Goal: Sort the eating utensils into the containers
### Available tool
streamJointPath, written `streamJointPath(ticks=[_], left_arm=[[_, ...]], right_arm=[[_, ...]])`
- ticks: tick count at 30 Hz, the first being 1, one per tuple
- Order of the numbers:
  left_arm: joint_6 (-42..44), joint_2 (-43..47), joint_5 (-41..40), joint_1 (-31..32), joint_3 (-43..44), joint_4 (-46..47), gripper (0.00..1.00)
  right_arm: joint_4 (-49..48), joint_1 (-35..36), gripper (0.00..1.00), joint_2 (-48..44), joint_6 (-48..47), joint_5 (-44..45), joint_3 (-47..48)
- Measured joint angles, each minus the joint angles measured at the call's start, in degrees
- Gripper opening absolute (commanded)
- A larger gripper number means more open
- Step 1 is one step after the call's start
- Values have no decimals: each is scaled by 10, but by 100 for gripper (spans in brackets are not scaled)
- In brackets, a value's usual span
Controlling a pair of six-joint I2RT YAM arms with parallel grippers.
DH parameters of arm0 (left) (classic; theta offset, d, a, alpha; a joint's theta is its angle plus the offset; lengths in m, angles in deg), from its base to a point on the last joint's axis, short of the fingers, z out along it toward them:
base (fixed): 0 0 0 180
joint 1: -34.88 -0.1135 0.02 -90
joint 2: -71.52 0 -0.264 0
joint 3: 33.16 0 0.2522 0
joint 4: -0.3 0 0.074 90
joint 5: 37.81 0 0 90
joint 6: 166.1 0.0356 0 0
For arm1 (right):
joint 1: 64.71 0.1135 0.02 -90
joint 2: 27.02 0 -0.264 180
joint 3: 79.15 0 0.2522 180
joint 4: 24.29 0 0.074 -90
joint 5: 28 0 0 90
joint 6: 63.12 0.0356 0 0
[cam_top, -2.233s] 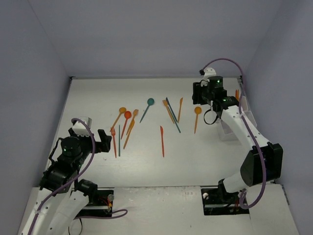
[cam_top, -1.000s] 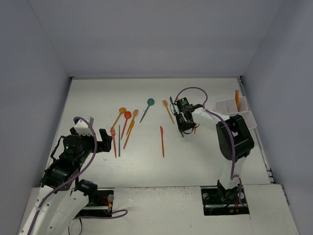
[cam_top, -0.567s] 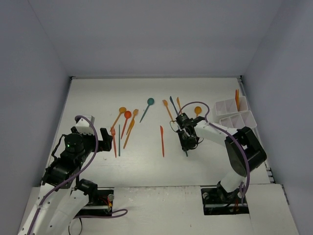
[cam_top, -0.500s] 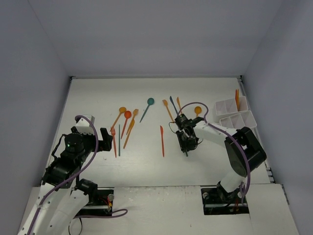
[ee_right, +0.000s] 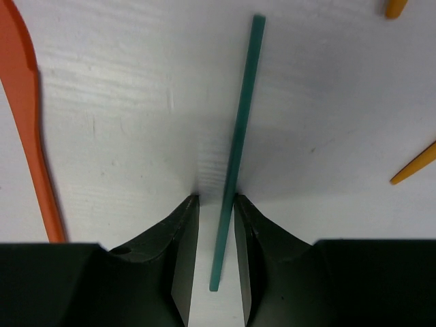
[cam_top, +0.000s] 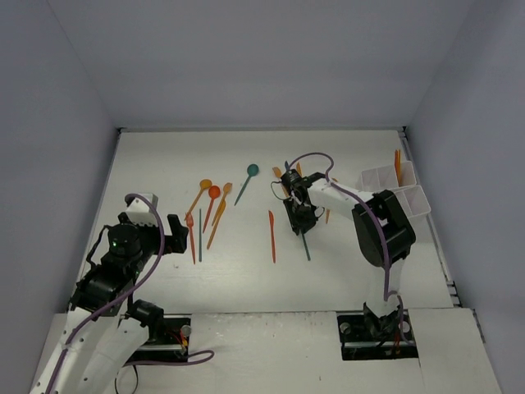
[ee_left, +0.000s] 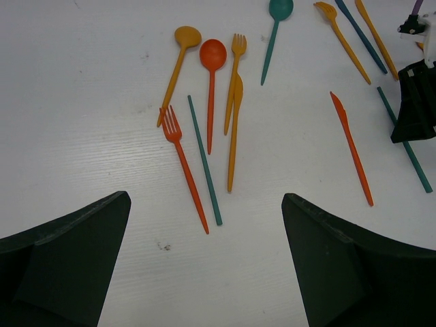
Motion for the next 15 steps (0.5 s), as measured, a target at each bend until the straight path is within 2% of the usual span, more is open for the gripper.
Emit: streamJointPath(ticks=[4, 5, 7, 15], left_arm=[[0, 2, -2, 0, 0, -1, 92], [0, 2, -3, 0, 0, -1, 92], [0, 2, -3, 0, 0, -1, 92], [0, 1, -3, 0, 0, -1, 92]], right_arm=[[0, -14, 19, 20, -7, -6, 26], [0, -16, 15, 24, -8, -6, 32], [0, -19, 1, 32, -10, -6, 44], [-2, -20, 0, 42, -24, -4, 62]])
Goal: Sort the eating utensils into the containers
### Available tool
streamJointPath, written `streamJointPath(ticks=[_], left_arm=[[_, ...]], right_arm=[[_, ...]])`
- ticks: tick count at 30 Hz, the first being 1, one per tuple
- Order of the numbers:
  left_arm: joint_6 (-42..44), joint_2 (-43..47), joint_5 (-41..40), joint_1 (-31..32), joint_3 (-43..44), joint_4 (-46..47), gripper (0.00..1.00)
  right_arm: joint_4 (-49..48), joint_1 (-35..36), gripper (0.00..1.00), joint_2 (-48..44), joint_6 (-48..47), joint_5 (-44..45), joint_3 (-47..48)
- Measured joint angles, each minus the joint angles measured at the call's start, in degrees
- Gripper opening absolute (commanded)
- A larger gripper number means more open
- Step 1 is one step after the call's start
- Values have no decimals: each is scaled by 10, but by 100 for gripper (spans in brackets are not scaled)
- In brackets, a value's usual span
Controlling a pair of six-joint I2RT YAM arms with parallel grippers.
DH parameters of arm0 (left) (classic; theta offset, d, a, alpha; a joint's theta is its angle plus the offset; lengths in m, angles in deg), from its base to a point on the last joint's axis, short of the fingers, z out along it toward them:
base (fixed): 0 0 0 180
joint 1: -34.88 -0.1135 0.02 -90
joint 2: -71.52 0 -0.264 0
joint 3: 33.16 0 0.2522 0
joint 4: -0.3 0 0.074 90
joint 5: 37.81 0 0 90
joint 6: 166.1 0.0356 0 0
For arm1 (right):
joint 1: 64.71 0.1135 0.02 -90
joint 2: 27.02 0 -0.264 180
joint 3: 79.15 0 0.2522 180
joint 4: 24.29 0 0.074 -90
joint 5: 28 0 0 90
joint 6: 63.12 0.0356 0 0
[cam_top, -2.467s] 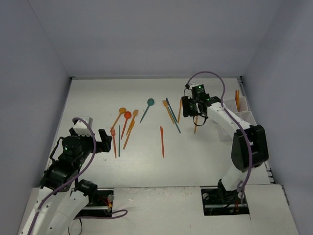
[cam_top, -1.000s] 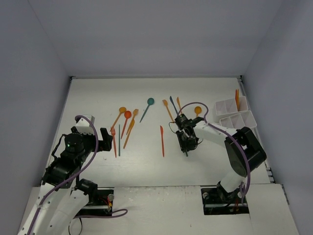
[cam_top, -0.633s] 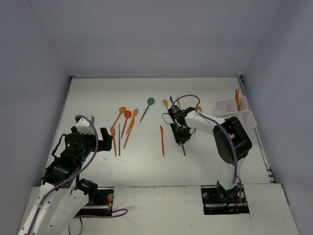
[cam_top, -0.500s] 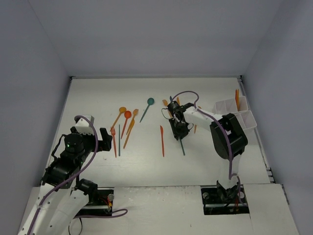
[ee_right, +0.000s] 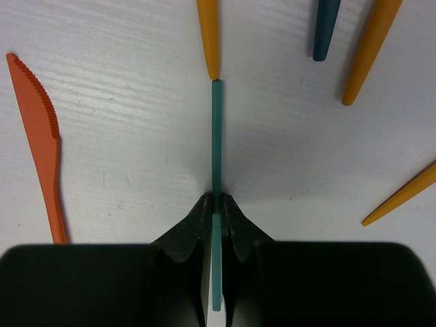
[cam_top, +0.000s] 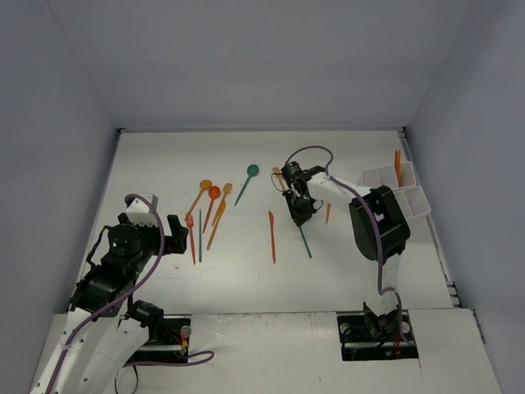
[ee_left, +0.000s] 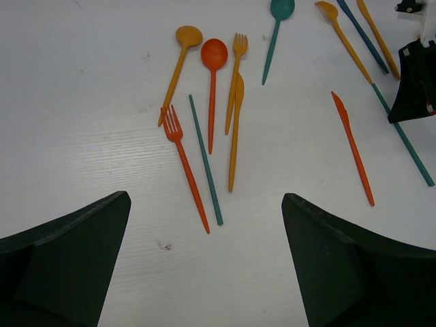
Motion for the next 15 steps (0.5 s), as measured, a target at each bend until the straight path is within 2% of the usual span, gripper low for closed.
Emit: streamJointPath(ticks=[4, 8, 15], left_arm=[[0, 0, 0, 0, 0, 0, 92], [0, 0, -1, 0, 0, 0, 92], [0, 0, -2, 0, 0, 0, 92]], right_arm=[[-6, -7, 0, -12, -8, -1, -1], [-6, -30, 0, -78, -28, -5, -1], [-19, -151, 0, -241, -87, 25, 99]])
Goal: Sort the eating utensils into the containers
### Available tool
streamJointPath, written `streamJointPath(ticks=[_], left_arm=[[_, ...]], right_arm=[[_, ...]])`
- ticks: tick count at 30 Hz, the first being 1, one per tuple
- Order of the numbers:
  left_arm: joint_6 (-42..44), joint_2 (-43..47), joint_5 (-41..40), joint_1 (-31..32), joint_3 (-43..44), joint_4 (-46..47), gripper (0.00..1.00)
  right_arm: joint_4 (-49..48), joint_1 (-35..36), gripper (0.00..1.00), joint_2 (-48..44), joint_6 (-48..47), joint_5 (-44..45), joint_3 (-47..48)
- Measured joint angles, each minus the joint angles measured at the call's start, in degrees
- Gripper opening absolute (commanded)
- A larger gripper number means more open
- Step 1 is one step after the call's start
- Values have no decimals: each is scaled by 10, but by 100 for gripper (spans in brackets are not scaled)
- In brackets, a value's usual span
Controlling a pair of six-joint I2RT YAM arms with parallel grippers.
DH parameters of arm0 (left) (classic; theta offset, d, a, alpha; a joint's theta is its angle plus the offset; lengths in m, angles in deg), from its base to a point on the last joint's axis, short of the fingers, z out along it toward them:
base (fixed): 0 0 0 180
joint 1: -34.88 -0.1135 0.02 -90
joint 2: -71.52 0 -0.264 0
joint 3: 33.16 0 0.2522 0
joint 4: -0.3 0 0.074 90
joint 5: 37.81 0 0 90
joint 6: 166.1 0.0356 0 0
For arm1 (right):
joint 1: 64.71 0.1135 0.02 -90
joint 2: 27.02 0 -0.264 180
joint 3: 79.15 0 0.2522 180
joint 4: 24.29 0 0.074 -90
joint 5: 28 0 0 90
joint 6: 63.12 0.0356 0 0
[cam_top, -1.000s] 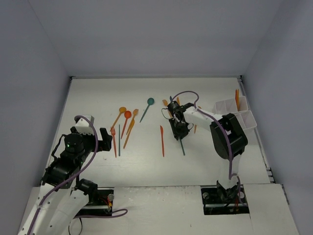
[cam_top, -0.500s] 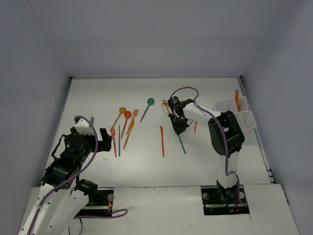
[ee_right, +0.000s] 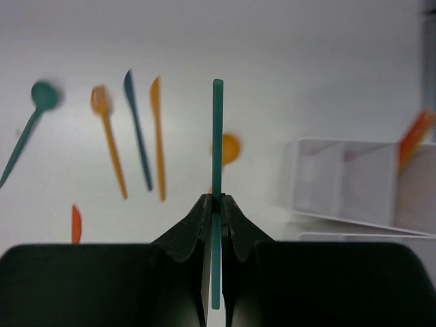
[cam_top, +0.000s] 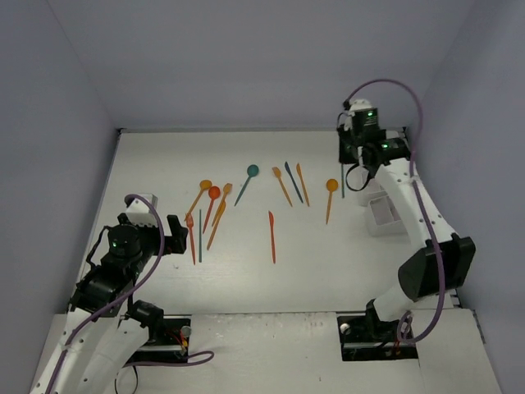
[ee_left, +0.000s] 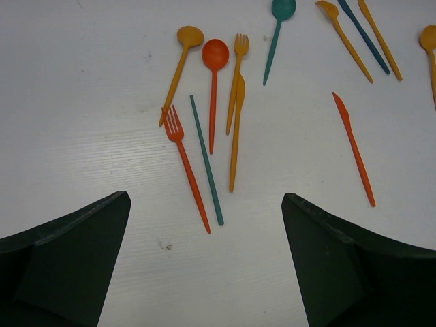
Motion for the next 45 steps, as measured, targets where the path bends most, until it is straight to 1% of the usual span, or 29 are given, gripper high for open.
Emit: streamJointPath(ticks=[5, 10, 16, 26, 32, 42, 43, 45], left_arm=[[0, 5, -1, 0, 0, 0, 92], [0, 12, -5, 0, 0, 0, 92], [0, 15, -7, 0, 0, 0, 92], [0, 9, -7, 0, 0, 0, 92], [0, -4, -8, 0, 0, 0, 92], [0, -18, -8, 0, 0, 0, 92], [0, -19, -8, 0, 0, 0, 92], [0, -19, -8, 0, 0, 0, 92]], right_arm=[[-34, -98, 0, -49, -54, 24, 46], [-89, -173, 0, -52, -91, 33, 34], [-170, -234, 0, -40, -128, 29, 16], [-304, -255, 0, 42, -161, 14, -10], [-359, -266, 0, 74, -159, 3, -71], [-432, -275, 1, 76, -152, 2, -186], [-434, -275, 5, 75, -152, 2, -197], [-436, -278, 16, 73, -152, 1, -211]])
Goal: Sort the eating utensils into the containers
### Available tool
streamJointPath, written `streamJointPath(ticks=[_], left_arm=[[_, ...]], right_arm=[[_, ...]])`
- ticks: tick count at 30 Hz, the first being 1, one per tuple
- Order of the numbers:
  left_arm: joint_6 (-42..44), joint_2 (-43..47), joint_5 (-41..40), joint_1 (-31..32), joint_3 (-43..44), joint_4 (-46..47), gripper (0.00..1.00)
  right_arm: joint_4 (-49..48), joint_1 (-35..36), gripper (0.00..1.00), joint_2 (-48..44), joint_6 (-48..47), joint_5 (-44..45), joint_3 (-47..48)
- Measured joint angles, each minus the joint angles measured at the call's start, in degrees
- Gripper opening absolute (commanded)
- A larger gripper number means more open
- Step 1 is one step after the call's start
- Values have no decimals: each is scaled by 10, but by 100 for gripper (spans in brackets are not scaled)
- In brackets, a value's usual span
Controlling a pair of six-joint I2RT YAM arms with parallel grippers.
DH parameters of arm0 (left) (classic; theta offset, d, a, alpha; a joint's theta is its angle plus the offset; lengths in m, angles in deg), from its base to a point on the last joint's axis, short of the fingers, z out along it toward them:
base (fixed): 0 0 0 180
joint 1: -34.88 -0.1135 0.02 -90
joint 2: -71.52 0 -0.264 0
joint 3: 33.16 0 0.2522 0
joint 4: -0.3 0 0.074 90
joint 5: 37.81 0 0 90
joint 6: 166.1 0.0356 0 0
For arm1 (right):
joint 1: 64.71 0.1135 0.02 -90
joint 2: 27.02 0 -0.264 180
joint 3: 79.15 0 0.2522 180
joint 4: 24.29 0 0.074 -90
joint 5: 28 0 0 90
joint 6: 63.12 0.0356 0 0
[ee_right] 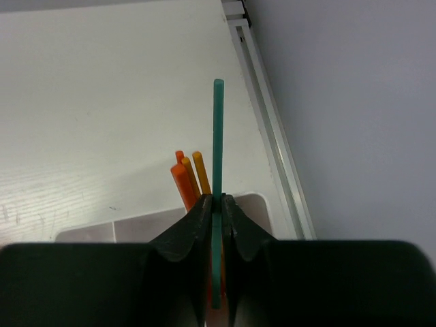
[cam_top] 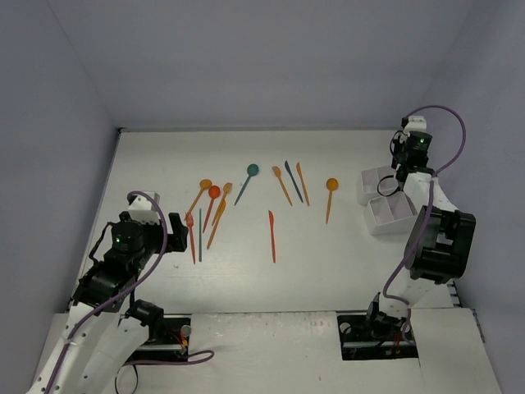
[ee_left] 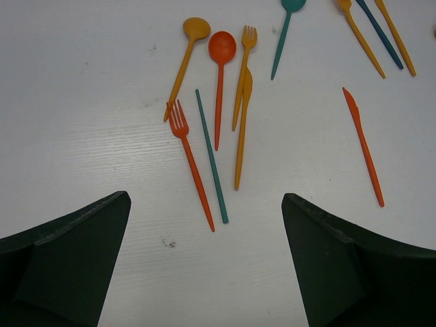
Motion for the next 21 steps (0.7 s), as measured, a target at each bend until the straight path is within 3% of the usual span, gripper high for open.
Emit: streamJointPath(ticks=[7, 16, 21], left_arm=[[0, 0, 0, 0, 0, 0, 92], [-8, -20, -3, 0, 20, -13, 92], [-1, -120, 1, 0, 118, -17, 91]], right_arm=[[-2, -10, 39, -30, 21, -15, -20], [59, -9, 42, -181, 127, -30, -21], [110, 22, 45, -302, 201, -33, -50]])
